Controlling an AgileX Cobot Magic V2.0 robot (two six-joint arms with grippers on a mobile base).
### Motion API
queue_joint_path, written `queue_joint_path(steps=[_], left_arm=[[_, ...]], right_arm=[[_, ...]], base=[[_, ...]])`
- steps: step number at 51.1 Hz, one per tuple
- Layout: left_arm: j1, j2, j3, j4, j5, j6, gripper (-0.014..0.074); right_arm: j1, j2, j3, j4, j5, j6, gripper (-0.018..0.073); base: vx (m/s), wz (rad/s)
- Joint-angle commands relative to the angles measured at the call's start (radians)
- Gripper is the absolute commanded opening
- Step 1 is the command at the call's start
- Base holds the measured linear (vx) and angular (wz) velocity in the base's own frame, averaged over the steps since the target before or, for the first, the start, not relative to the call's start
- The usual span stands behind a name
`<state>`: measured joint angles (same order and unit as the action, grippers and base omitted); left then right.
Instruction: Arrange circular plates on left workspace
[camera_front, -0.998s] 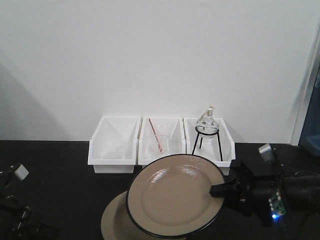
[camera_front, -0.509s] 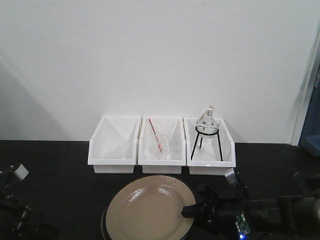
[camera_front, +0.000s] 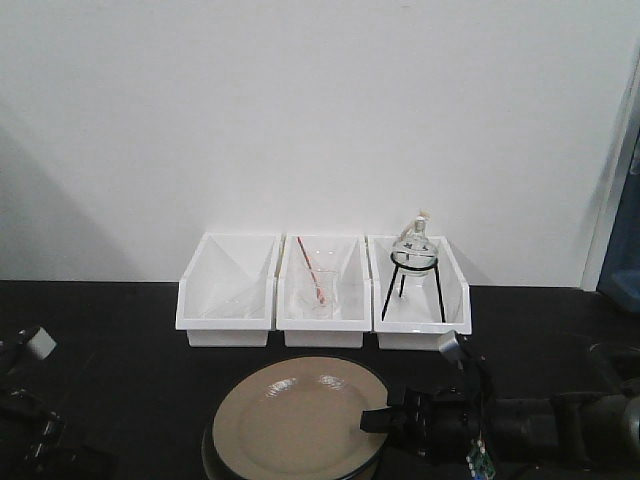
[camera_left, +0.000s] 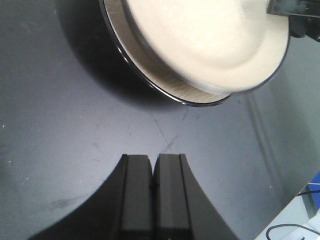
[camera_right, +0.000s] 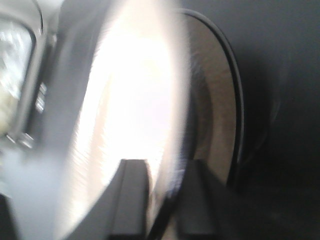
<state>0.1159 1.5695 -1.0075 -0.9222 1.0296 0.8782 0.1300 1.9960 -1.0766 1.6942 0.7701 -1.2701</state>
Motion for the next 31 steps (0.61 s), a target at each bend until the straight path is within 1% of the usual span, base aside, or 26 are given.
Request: queue_joint_path(steps=[1,4,5,8,12,17,25,28,31], left_arm=[[-0.002,-0.043,-0.021,-0.055,0.007,0.000,-0.0004],[-0.002,-0.043,-0.021,-0.055,0.007,0.000,-0.0003],[-0.002,-0.043,-0.021,-0.055,0.007,0.000,-0.0003],[-0.002,-0.043,-0.021,-0.055,0.007,0.000,-0.0003],[-0.002,-0.043,-0.021,-0.053,0.007,0.000,-0.0003],[-0.002,-0.043,-0.021,-0.048,0.007,0.000,-0.0003],[-0.002,-0.043,-0.021,-0.048,0.007,0.000,-0.0003],[-0.002,-0.043,-0.021,-0.047,0.002,0.002,-0.0003],[-0.002,-0.043,-0.021,-0.037,-0.010,0.015,-0.0003]], right_arm=[[-0.001,-0.054,-0.030,0.093,0.039,-0.145,0.0417],[-0.001,-0.055,-0.030,0.093,0.021,-0.239,0.0449],[-0.001,-0.057,-0.030,0.093,0.014,-0.289,0.0462],[-0.001,-0.060,-0.030,0.093,-0.004,-0.390,0.0472],[-0.001,-0.073,-0.030,0.093,-0.029,-0.494,0.0470],[-0.001,-0.091,-0.030,0.093,-0.064,-0.535,0.0466],[-0.003,-0.116,-0.029,0.066,-0.141,-0.656,0.0463],[-0.003,-0.132,-0.029,0.053,-0.180,-0.665,0.0448],[-0.003,-0.158,-0.027,0.043,-0.234,-0.660,0.0414]], base=[[0.00,0.00],[0.00,0.00],[0.00,0.00],[0.00,0.00],[0.00,0.00],[0.00,0.00],[0.00,0.00],[0.00,0.00],[0.00,0.00]])
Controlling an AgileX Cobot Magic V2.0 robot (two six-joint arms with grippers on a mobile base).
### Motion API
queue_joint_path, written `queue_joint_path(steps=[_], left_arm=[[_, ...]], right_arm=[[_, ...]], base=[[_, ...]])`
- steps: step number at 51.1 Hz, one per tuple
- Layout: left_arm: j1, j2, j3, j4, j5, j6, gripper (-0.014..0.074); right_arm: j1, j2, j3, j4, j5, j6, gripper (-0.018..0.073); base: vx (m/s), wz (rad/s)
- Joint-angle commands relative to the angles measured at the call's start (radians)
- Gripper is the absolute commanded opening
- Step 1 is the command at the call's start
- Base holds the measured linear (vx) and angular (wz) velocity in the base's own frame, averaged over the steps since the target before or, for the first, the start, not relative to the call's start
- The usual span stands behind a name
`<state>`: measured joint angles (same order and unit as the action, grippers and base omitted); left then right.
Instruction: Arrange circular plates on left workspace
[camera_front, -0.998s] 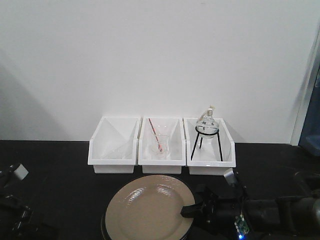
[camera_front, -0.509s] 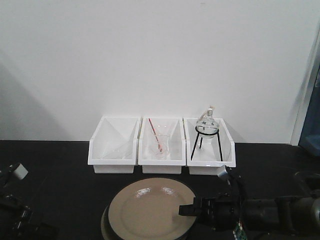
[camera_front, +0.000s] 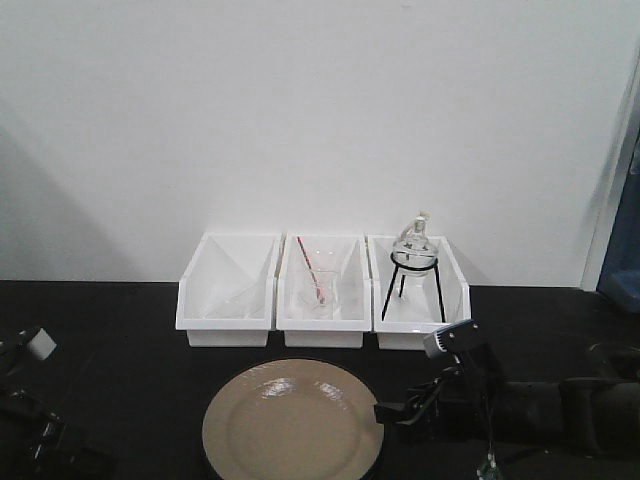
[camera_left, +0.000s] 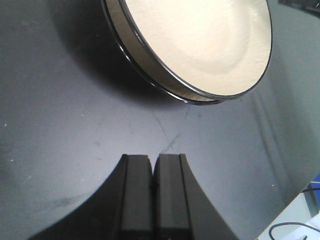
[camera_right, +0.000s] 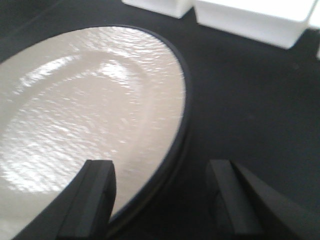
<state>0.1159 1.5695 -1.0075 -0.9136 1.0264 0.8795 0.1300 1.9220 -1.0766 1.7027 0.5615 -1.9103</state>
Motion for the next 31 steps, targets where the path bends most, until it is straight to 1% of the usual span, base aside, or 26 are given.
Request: queue_joint_path(steps=[1,6,8,10,12,13,16,17,23,28,31], left_arm=[[-0.002,-0.043,-0.021,-0.041,-0.011,0.021,-0.0003],[-0.002,-0.043,-0.021,-0.012,-0.032,0.029,-0.0001],[-0.002,-0.043,-0.021,-0.003,-0.039,0.030,-0.0001],[-0.002,-0.043,-0.021,0.004,-0.044,0.030,-0.0001],[-0.002,-0.049,-0.021,0.013,-0.050,0.036,-0.0001],[-0.002,-0.051,-0.020,0.015,-0.052,0.036,-0.0001],[-0.003,-0.075,-0.003,0.014,-0.094,0.044,-0.0001],[-0.003,-0.141,0.040,0.014,-0.165,0.066,0.0000],[-0.004,-0.294,0.168,0.012,-0.297,0.143,-0.0001],[-0.006,-0.447,0.275,0.010,-0.405,0.205,-0.0001],[-0.006,-0.527,0.338,0.002,-0.445,0.253,-0.0001]], right_arm=[[-0.003,-0.091,-0.027,0.031,-0.046,-0.015,0.0403],[-0.003,-0.163,-0.026,0.003,-0.153,0.071,0.0265],[-0.003,-0.201,-0.023,-0.015,-0.205,0.137,0.0181],[-0.003,-0.242,-0.020,-0.056,-0.249,0.198,0.0104],[-0.003,-0.280,-0.010,-0.090,-0.280,0.246,0.0008],[-0.003,-0.305,0.000,-0.109,-0.293,0.264,-0.0018],[-0.003,-0.374,0.038,-0.152,-0.348,0.321,-0.0013],[-0.003,-0.482,0.127,-0.186,-0.423,0.361,-0.0003],[-0.003,-0.638,0.281,-0.183,-0.521,0.349,-0.0004],[-0.003,-0.779,0.415,-0.183,-0.538,0.320,-0.0004],[-0.003,-0.837,0.469,-0.182,-0.538,0.319,-0.0004]], base=[[0.00,0.00],[0.00,0.00],[0.00,0.00],[0.00,0.00],[0.00,0.00],[0.00,0.00],[0.00,0.00],[0.00,0.00],[0.00,0.00],[0.00,0.00],[0.00,0.00]])
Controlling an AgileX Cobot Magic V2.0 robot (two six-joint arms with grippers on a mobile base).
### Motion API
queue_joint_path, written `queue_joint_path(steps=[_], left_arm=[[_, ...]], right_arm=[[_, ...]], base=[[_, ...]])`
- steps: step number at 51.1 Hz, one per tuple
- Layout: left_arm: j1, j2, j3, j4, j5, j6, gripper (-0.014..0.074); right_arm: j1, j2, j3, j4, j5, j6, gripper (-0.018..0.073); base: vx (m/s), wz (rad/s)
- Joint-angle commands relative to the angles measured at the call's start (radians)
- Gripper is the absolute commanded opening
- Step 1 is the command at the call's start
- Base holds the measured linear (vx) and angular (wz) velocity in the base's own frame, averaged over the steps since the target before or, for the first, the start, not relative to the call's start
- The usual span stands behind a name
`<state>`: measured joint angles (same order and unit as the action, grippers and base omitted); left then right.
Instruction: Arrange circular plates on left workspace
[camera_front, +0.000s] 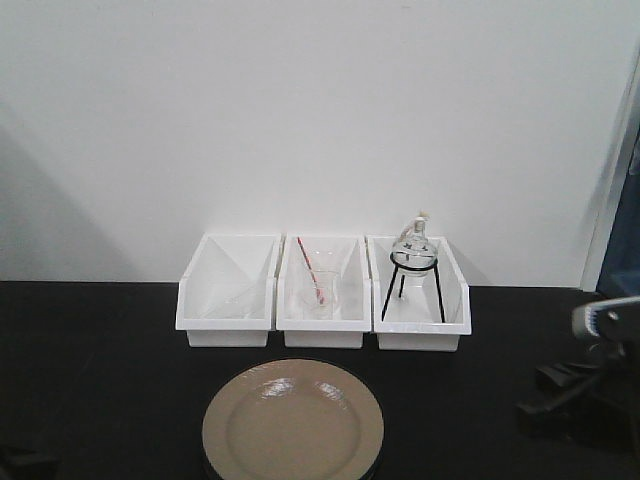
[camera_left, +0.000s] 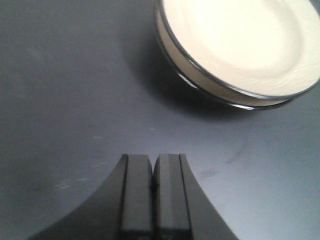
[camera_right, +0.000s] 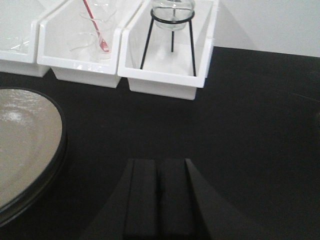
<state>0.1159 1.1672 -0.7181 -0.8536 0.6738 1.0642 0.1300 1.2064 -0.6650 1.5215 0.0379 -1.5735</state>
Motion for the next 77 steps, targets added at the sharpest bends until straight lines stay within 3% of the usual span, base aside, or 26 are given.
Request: queue_joint_path(steps=[1,11,23,58,64,67,71,77], left_arm=[[-0.006,-0.160,0.071,-0.064,-0.104,0.081,-0.0001],[-0.006,-0.512,0.237,-0.216,-0.179,0.256,-0.0001],[-0.006,-0.784,0.320,-0.231,-0.189,0.259,-0.0001],[-0.006,-0.826,0.327,-0.230,-0.152,0.259,0.0000],[-0.006,-0.844,0.335,-0.213,-0.202,0.255,0.0000],[-0.007,-0.872,0.338,-0.152,-0.204,0.218,0.0000],[-0.017,-0.900,0.340,-0.030,-0.193,0.091,0.0000],[-0.045,-0.949,0.365,0.193,-0.201,-0.212,0.0000]], right_arm=[[-0.003,-0.145,0.078,-0.001,-0.014,-0.018,-0.0004],[-0.003,-0.319,0.211,0.000,-0.044,-0.021,-0.0004],[-0.003,-0.382,0.228,0.000,-0.076,-0.021,-0.0004],[-0.003,-0.379,0.228,0.035,-0.074,-0.016,-0.0004],[-0.003,-0.379,0.228,0.035,-0.074,-0.016,-0.0004],[-0.003,-0.379,0.228,0.035,-0.074,-0.016,-0.0004],[-0.003,-0.379,0.228,0.035,-0.074,-0.016,-0.0004],[-0.003,-0.379,0.228,0.035,-0.074,-0.016,-0.0004]], base=[[0.00,0.00],[0.00,0.00],[0.00,0.00],[0.00,0.00],[0.00,0.00],[0.00,0.00],[0.00,0.00],[0.00,0.00]])
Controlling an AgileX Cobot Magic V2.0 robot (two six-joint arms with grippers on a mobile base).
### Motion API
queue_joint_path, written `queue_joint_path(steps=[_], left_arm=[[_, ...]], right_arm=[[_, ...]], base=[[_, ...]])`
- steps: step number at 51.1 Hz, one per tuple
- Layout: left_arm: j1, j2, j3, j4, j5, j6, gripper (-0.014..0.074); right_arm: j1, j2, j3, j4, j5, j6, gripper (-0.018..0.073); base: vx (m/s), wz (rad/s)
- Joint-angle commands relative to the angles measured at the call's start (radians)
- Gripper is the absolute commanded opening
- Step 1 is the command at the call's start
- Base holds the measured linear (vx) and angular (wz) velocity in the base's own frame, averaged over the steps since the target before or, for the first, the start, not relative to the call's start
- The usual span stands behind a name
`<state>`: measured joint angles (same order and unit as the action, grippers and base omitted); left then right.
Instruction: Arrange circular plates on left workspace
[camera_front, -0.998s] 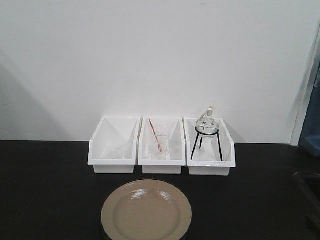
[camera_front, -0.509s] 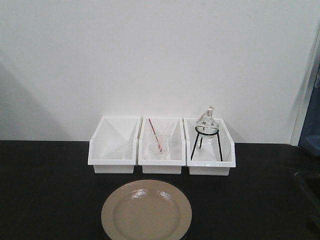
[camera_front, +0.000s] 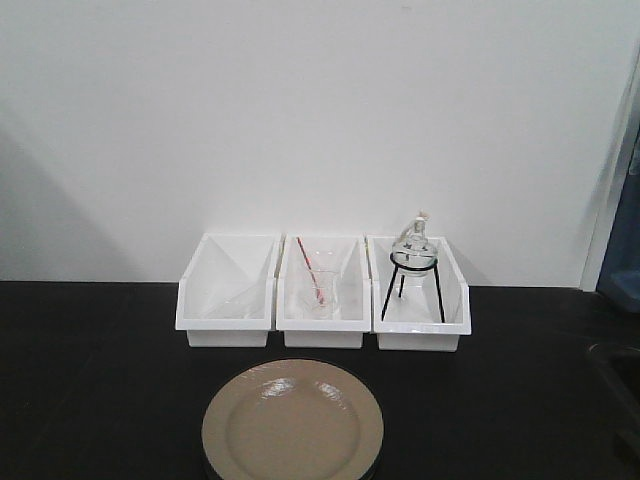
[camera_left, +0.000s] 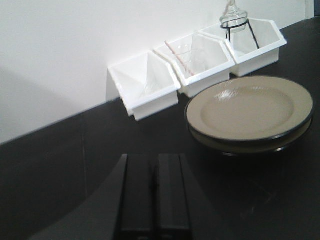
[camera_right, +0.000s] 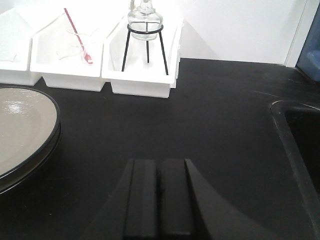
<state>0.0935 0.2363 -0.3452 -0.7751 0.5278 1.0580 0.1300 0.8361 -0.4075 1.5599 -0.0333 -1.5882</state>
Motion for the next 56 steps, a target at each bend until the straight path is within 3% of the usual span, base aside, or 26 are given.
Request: queue_joint_path(steps=[1,3,8,21,25,31,56], left_arm=[[-0.028,-0.028,0.003,0.151,-0.062,-0.263,0.0000],[-0.041,-0.044,0.030,0.210,-0.085,-0.370,0.0000],[-0.061,-0.102,0.121,0.329,-0.166,-0.529,0.0000],[-0.065,-0.264,0.400,0.507,-0.486,-0.748,0.0000],[-0.065,-0.265,0.393,0.595,-0.449,-0.807,0.0000],[-0.065,-0.265,0.393,0.653,-0.469,-0.835,0.0000],[-0.065,-0.264,0.392,0.651,-0.458,-0.837,0.0000]], right_arm=[[-0.003,-0.009,-0.030,-0.004,-0.003,-0.001,-0.0004],[-0.003,-0.009,-0.030,-0.004,-0.003,-0.001,-0.0004],[-0.003,-0.009,-0.030,-0.004,-0.002,-0.001,-0.0004],[-0.003,-0.009,-0.030,-0.004,-0.001,-0.001,-0.0004],[-0.003,-0.009,-0.030,-0.004,-0.001,-0.001,-0.0004],[-0.003,-0.009,-0.030,-0.004,-0.001,-0.001,-0.0004],[-0.003,-0.009,-0.030,-0.004,-0.001,-0.001,-0.0004]], base=[[0.00,0.00],[0.00,0.00],[0.00,0.00],[0.00,0.00],[0.00,0.00],[0.00,0.00],[0.00,0.00]])
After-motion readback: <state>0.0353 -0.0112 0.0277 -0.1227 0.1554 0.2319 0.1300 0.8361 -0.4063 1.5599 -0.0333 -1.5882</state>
